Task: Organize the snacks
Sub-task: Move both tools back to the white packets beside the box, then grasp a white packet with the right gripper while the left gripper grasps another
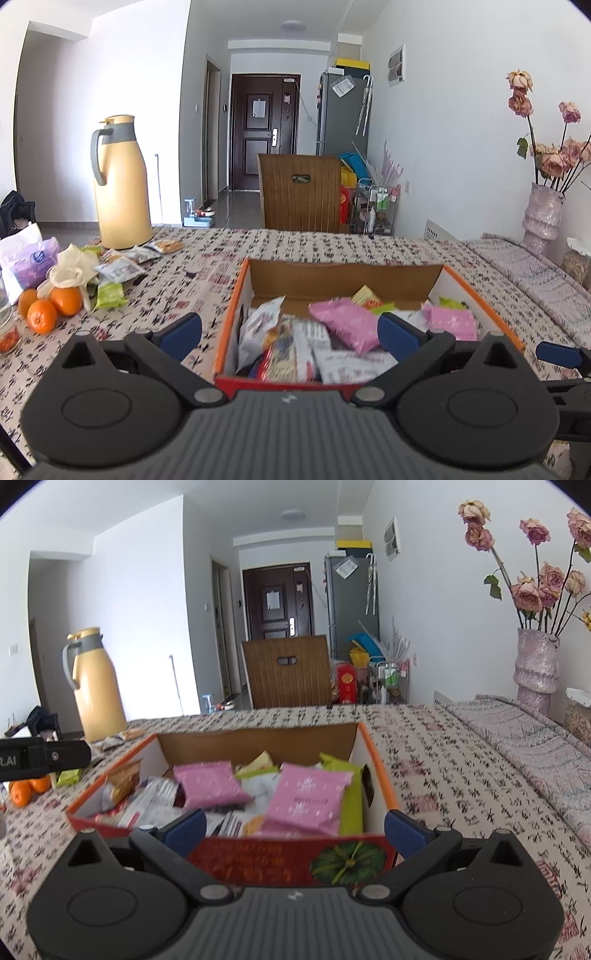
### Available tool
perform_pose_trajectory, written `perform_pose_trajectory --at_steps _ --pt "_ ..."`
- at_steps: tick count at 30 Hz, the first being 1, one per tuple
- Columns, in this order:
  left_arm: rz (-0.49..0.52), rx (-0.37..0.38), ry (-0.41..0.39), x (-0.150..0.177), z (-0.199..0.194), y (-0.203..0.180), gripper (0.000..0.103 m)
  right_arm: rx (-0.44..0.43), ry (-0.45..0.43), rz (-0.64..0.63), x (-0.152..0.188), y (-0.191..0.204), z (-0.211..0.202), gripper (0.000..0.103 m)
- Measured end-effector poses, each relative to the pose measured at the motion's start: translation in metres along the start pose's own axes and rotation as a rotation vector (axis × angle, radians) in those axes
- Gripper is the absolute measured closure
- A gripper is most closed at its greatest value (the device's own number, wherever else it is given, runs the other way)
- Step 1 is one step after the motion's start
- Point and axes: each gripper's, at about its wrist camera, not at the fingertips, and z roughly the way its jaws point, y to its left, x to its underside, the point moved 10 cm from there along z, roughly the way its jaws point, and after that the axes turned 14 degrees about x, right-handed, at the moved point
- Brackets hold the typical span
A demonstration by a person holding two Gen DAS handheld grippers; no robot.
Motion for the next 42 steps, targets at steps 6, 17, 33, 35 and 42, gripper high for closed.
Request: perform_pose_trajectory --at_steps 6,17,33,35,42 --pt "-0.006 -0.011 0.040 0.022 -0.009 0.012 0.000 -0.029 0.053 -0.058 0.023 0.017 -0.006 0.000" --pt "-0.034 -0.033 0.105 0.055 -0.019 0.033 0.000 -0.079 0.172 -0.168 0.061 0.043 0.004 0.000" --pt "-0.064 -0.009 0.181 0.087 -0.016 0.035 0.000 -0.112 0.239 -0.261 0.079 0.069 0.029 0.003" --pt "-0.065 -0.006 0.185 0.089 -0.016 0.035 0.000 -0.120 0.235 -0.250 0.079 0.070 0.029 0.008" --pt "-0.067 -0.001 0.194 0.089 -0.015 0.031 0.000 -0.164 0.217 -0.246 0.074 0.072 0.021 0.055"
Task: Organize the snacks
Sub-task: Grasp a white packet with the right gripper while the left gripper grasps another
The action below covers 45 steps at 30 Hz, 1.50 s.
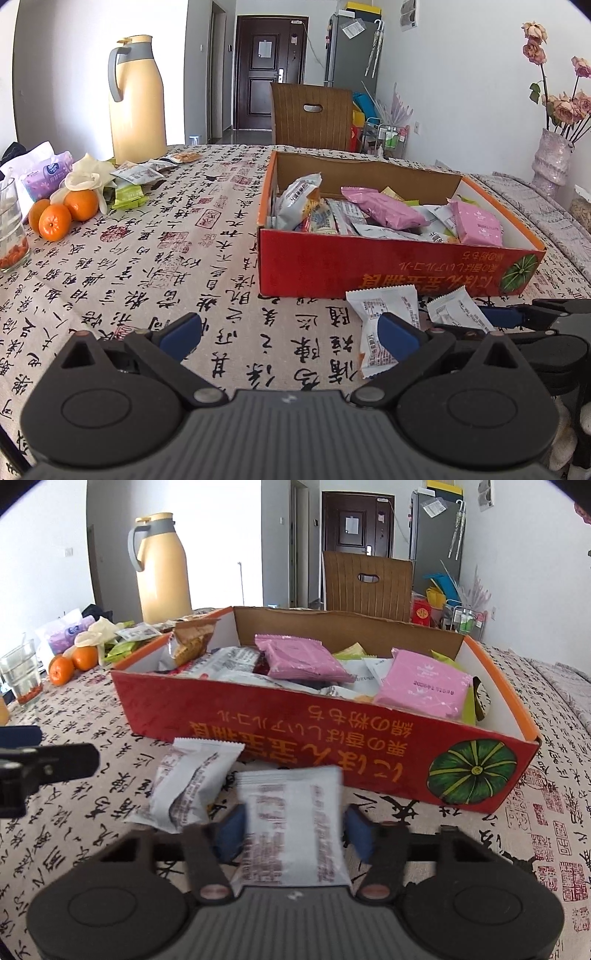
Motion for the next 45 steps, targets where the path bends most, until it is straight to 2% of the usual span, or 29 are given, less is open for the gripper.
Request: perform_pose_trajectory --at_steps 1,2,3,11,20,33,36,38,40,41,45 --pt "0.000 0.001 0.003 0.000 0.001 0.000 0.000 -0.001 -0.001 0.002 0.000 0.000 -0.001 0.057" --pt "0.002 0.002 0.005 0.000 0.002 -0.002 0.000 -0.004 -0.005 0.003 0.000 -0.001 -0.002 0.063" --pt "0.003 0.004 0.007 0.000 0.003 -0.003 0.000 -0.006 -0.008 0.005 0.000 -0.001 -0.003 0.064" --pt "0.023 0.012 0.027 -0.004 0.011 -0.016 0.000 0.014 -0.058 0.055 -0.002 -0.016 -0.017 0.065" --pt "0.034 0.038 0.095 -0.004 0.037 -0.042 0.000 0.069 -0.095 0.138 0.004 -0.060 -0.034 0.064" --pt "0.015 -0.039 0.183 0.008 0.076 -0.059 0.002 0.165 -0.137 0.275 0.016 -0.126 -0.047 0.064" --pt "0.021 -0.043 0.191 0.010 0.081 -0.062 0.012 0.169 -0.142 0.292 0.019 -0.133 -0.049 0.064" --pt "0.019 -0.039 0.199 0.011 0.083 -0.062 0.024 0.168 -0.143 0.300 0.020 -0.135 -0.048 0.064" --pt "0.019 -0.036 0.197 0.011 0.083 -0.063 0.030 0.167 -0.143 0.305 0.021 -0.136 -0.047 0.064" --pt "0.021 -0.031 0.195 0.011 0.083 -0.064 0.036 0.166 -0.142 0.306 0.021 -0.135 -0.047 0.064" --pt "0.028 -0.012 0.191 0.010 0.082 -0.066 0.045 0.163 -0.140 0.307 0.022 -0.134 -0.046 0.064"
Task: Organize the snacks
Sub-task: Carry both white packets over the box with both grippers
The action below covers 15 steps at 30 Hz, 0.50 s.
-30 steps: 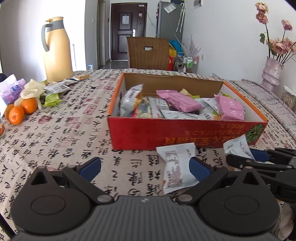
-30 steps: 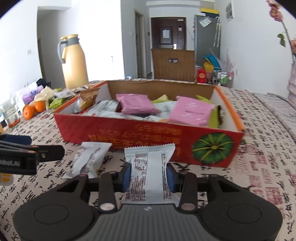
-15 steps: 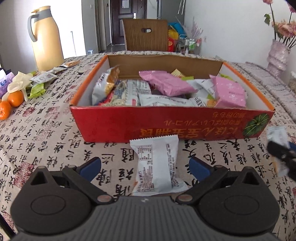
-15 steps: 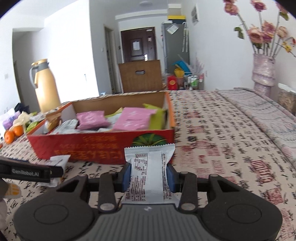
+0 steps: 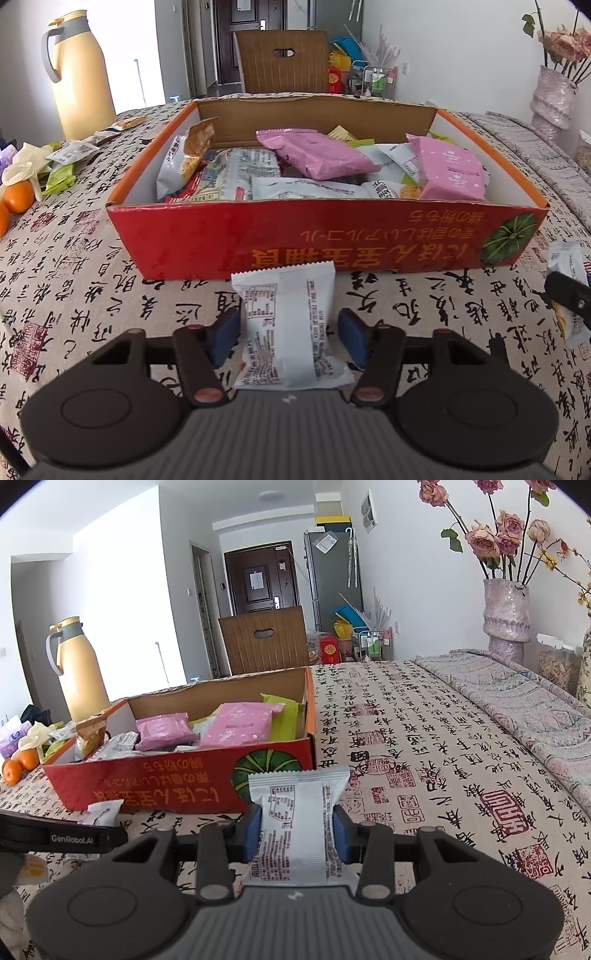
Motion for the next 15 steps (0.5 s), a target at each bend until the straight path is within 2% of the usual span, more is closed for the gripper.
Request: perform_pose_trajectory --at_steps 2,3,15 --pt "0.005 0.005 -0.003 0.000 -0.001 -0.001 0.056 -0.002 0.000 0.000 0.000 0.001 -0.001 0.064" --pt "0.007 0.009 -0.004 0.000 -0.001 -0.002 0.058 -0.003 0.000 0.000 0.001 0.001 -0.001 0.064" --pt "0.032 0.029 -0.038 0.001 -0.019 -0.007 0.060 -0.012 -0.009 -0.011 0.001 0.008 -0.008 0.064"
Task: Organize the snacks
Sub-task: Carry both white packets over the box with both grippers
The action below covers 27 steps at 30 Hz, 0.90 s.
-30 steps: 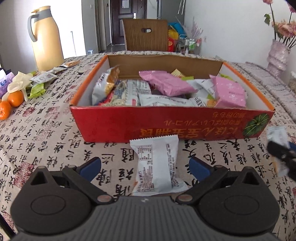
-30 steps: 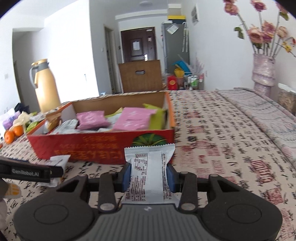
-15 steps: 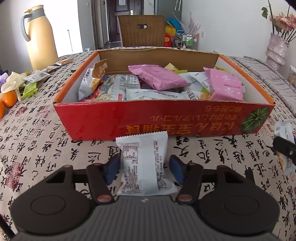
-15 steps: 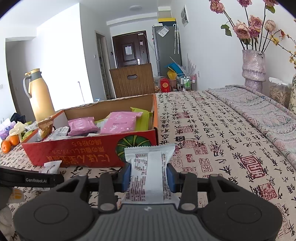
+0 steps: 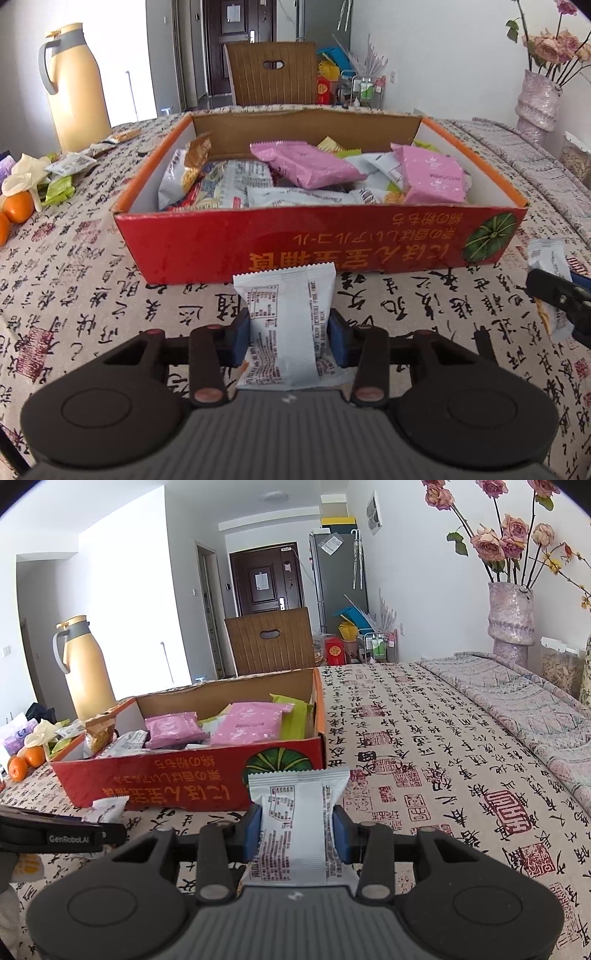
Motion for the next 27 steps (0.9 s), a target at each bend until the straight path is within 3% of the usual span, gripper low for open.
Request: perform_pose_trajectory --at_steps 16,27 --pt "0.080 0.063 -0.187 -0.053 -0.052 -0.028 0.060 -0.059 -0.094 -0.017 -0.041 0.033 -0.011 0.064" --pt "0.077 0.035 -0.262 -0.104 -0.044 -0.013 0.060 -0.105 -0.146 -0.044 -0.089 0.072 0.011 0.064"
